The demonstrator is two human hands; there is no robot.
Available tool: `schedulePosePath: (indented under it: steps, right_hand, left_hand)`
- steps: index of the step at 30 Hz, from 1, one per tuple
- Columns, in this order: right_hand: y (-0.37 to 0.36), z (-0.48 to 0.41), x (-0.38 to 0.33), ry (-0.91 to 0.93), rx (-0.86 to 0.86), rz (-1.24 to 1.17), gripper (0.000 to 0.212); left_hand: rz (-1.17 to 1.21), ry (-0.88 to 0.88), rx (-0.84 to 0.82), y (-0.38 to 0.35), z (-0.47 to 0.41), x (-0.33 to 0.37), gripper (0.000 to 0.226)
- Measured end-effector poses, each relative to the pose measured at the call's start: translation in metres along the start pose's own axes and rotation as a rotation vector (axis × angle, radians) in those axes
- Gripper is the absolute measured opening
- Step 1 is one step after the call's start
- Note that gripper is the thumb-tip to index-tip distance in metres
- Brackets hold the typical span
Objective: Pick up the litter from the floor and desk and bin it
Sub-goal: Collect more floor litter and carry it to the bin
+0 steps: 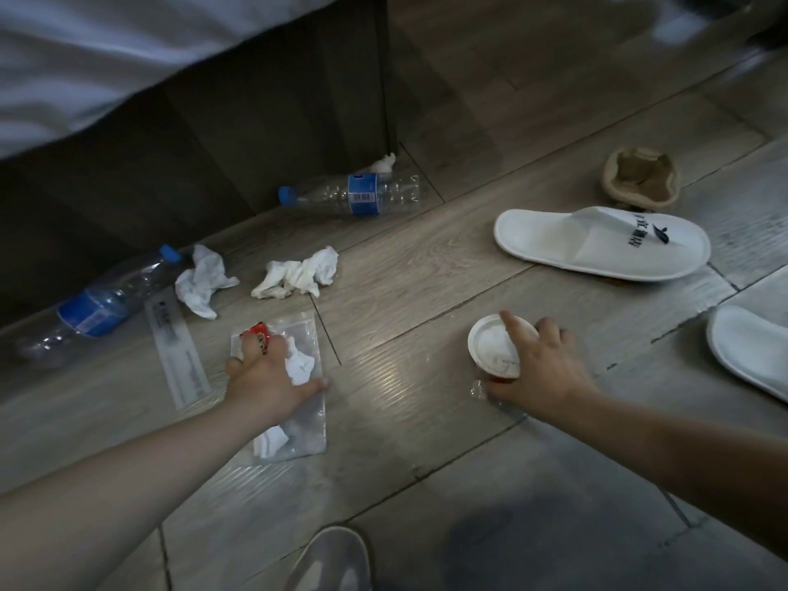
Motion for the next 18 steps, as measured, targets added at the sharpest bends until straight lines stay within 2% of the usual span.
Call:
schedulePosePath:
  steps: [3, 6, 11, 14, 18]
  right_hand:
    - [-0.005, 0.0, -0.001, -0.04, -0.038, -0.008, 0.114]
    - [-0.004, 0.001, -0.005, -0.023, -0.042, 0.011, 0.112]
    - [-0.001, 0.002, -0.007, 0.017, -0.044, 0.077, 0.102]
    - [-0.002, 0.003, -0.008, 0.02, -0.047, 0.037, 0.1]
    - [-0.001, 0.003, -0.005, 0.014, -0.035, -0.031, 0.098]
  left_hand:
    - [-0.053, 0.012, -0.029, -0.003, 0.001, 0.005, 0.115]
    - [-0.079, 0.023, -0.067, -0.004, -0.001, 0.006, 0.119]
    - [0.02, 0.015, -0.019, 0.0, -0.002, 0.003, 0.078]
    - [0.039, 0.007, 0.02, 0.007, -0.004, 0.005, 0.059]
    - [0.027, -0.039, 0.05, 0.01, -0.006, 0.011, 0.052]
Point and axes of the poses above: each hand's wrist, its own z-axis away from the middle knuckle, its own y-axis out of the back of the hand, x = y × z, the point moved 10 cm from there along -z, towards the middle knuckle, and after that the axes turned 2 degrees about -y, right-handed, at the moved point
